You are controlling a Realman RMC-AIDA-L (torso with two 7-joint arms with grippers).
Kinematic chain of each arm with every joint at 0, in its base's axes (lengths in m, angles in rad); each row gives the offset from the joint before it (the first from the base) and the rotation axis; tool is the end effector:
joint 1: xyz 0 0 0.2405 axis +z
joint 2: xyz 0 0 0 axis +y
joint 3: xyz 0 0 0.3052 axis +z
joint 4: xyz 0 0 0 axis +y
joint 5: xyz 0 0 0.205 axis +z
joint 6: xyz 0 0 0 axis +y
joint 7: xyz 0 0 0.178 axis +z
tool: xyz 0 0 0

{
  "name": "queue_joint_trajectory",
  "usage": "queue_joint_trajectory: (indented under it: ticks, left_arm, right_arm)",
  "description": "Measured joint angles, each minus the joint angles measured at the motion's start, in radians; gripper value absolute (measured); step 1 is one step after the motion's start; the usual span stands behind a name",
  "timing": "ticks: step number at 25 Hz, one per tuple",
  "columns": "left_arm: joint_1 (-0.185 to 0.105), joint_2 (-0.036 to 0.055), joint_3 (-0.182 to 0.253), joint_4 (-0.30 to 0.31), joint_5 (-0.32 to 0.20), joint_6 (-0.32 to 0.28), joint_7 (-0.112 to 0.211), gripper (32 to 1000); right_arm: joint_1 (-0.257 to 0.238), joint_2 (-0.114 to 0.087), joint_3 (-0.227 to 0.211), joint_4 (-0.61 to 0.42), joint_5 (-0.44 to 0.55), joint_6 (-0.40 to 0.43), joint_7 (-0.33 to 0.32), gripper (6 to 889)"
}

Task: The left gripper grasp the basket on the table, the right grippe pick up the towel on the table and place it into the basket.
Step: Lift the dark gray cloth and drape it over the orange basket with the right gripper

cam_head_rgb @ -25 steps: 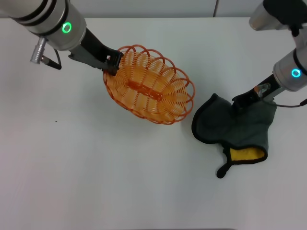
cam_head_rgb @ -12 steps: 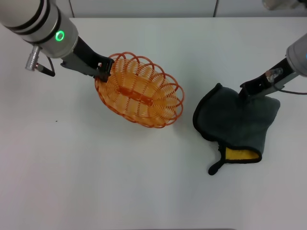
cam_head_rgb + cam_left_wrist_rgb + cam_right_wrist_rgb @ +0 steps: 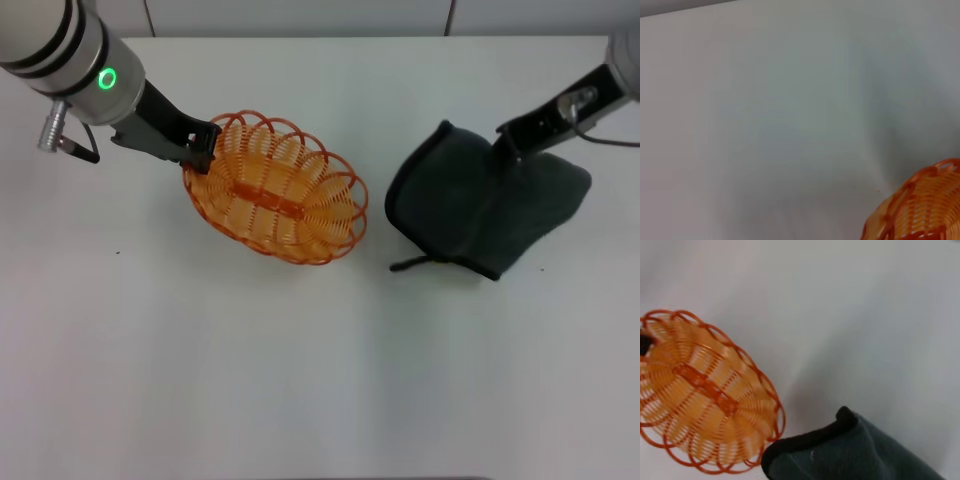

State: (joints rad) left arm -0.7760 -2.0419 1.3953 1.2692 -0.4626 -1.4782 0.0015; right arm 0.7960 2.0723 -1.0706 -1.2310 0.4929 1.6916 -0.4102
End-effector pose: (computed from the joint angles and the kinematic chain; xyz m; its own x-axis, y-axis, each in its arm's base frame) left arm -0.1933 0.4358 -0.0404 0.4626 0.8821 0.0887 0.7491 -0.3354 -0.5713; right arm 0.2050 0.4187 -0.0196 0.5381 -0.8419 0.0413 -0.7573 -0.5043 -0.4150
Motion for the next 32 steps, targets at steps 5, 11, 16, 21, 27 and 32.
queue_joint_trajectory:
  ticks: [5, 11, 16, 21, 27, 32]
  left_arm:
    - [-0.002, 0.0010, -0.003, -0.025, 0.008, 0.003, 0.000, 75]
    - [-0.010, 0.0018, -0.012, -0.038, 0.013, 0.003, 0.002, 74]
    - [-0.023, -0.0011, -0.012, -0.039, 0.006, 0.003, 0.008, 73]
    - [-0.038, -0.0030, -0.012, -0.039, 0.005, 0.003, 0.008, 73]
    - [-0.043, -0.0042, -0.012, -0.039, 0.003, 0.002, 0.009, 73]
    - [-0.050, -0.0060, -0.008, -0.038, -0.006, 0.003, 0.011, 74]
  right_arm:
    - [0.005, 0.002, -0.048, -0.082, 0.054, 0.017, 0.013, 7]
    - [0.032, 0.001, -0.047, -0.138, 0.112, 0.019, 0.020, 7]
    - [0.054, -0.002, -0.039, -0.191, 0.162, 0.014, 0.021, 8]
    - [0.077, -0.002, -0.051, -0.184, 0.191, -0.001, 0.019, 8]
    - [0.095, -0.006, -0.108, -0.054, 0.243, -0.070, 0.008, 8]
    - [0.138, -0.006, -0.120, 0.124, 0.258, -0.128, -0.041, 8]
